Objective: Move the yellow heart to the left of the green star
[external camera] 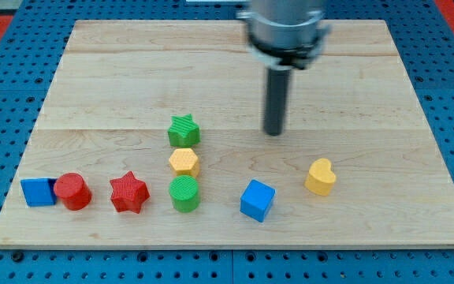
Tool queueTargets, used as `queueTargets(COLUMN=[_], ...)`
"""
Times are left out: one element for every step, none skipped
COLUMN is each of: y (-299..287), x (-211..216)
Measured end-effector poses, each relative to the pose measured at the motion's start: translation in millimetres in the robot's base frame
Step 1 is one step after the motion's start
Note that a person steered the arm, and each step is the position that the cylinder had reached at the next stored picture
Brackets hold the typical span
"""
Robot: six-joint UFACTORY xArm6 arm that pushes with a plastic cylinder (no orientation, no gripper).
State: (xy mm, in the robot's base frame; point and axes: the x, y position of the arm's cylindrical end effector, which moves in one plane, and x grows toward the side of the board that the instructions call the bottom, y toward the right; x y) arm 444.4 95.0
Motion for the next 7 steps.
queueTargets(y=[61.7, 73.4, 73.4, 38.6, 8.7, -25.6, -17.5], x=[44.6, 82.2, 114.8, 113.1, 93.7, 74.0, 39.6])
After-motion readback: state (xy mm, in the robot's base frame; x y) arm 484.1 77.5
